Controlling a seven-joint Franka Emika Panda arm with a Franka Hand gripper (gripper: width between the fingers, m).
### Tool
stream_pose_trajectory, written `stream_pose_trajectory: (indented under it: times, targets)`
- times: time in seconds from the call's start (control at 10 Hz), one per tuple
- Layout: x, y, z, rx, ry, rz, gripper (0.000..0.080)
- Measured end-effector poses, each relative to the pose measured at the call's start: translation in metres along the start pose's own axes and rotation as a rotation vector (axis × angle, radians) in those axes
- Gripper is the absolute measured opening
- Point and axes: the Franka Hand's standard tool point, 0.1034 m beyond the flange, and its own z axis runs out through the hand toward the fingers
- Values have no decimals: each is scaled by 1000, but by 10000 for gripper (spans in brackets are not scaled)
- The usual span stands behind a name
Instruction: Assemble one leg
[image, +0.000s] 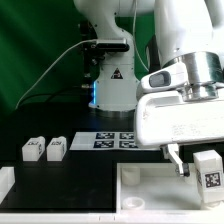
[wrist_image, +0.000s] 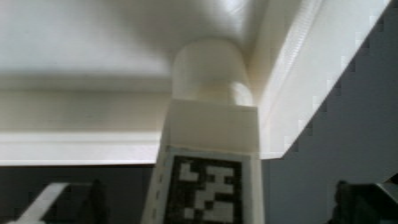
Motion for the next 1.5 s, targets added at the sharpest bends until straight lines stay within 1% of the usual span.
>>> stream_pose_trajectory:
  times: [0.6,0.7,0.8,0.9,1.0,1.1,1.2,1.3,1.4,1.5]
  targets:
    - [0,0,-1,1,-5,1,649]
    - [3,1,-6,6,-49,6,649]
    - [13,4,-18,8,-69,8,649]
    - [14,4,-23,18,-135,12,649]
    - [15,3,-27,35,-248,19,649]
    - [16,1,-27,52,-362,40,649]
    - [19,0,-22,63,-447,53,649]
    - [18,1,-19,76,-548,56,649]
    - [25,1,-14,84,-595,60,649]
    - [31,1,-7,79,-554,59,649]
